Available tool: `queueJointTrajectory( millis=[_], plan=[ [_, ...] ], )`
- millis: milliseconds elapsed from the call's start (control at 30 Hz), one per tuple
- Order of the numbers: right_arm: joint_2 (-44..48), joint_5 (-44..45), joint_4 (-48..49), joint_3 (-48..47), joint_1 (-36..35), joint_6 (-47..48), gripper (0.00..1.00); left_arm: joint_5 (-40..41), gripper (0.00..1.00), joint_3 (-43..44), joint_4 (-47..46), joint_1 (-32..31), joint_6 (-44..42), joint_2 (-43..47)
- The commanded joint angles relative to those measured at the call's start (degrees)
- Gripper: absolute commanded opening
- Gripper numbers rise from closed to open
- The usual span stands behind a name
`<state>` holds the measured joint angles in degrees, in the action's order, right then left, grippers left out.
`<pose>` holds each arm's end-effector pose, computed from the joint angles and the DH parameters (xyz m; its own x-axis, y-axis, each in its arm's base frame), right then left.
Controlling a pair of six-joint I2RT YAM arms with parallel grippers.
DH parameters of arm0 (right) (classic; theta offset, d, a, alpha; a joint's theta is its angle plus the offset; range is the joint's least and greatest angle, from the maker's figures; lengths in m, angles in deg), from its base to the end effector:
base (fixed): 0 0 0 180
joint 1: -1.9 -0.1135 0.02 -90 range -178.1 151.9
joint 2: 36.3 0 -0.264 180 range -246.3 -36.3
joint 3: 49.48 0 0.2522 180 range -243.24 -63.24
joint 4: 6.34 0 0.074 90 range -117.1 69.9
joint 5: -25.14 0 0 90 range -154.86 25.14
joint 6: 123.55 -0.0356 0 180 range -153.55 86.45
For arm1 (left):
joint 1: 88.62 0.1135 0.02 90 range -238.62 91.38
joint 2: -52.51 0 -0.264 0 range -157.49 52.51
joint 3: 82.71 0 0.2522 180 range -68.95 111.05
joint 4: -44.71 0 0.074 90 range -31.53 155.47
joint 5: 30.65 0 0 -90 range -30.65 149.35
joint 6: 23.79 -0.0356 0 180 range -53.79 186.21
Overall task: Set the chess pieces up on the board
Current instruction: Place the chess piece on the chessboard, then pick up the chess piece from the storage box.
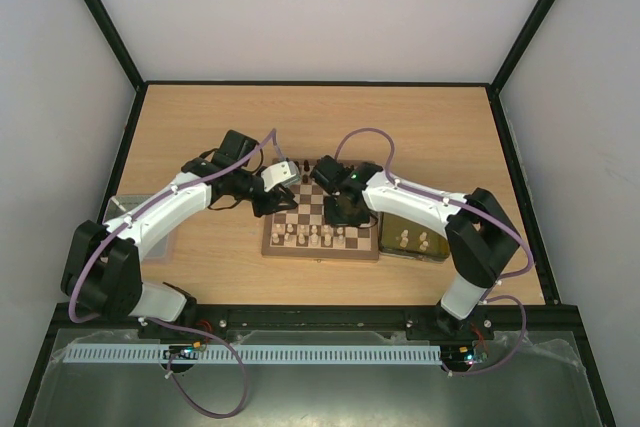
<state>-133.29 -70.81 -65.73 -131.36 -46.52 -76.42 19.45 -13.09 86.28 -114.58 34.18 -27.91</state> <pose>0.2128 0.2454 0.2044 -0.9874 -0.0933 -0.1279 -0.1237 0.9590 0.2550 0.2468 -0.1456 0.2463 -0.2388 0.5688 -0.7870 0.9609 0.2555 -0.1069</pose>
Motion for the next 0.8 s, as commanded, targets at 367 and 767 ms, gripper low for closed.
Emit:
queueJointTrajectory(
  millis=[367, 767],
  plan=[
    [13.6, 4.15, -0.95, 5.3, 7.79, -3.03, 0.24, -2.06, 0.26, -0.87, -7.18, -9.04, 5.38, -1.86],
    [24.12, 4.29, -2.5, 17.89, 23.4, -0.49, 0.26, 1.43, 0.31, -0.21, -11.82, -13.21, 8.6, -3.04]
  ],
)
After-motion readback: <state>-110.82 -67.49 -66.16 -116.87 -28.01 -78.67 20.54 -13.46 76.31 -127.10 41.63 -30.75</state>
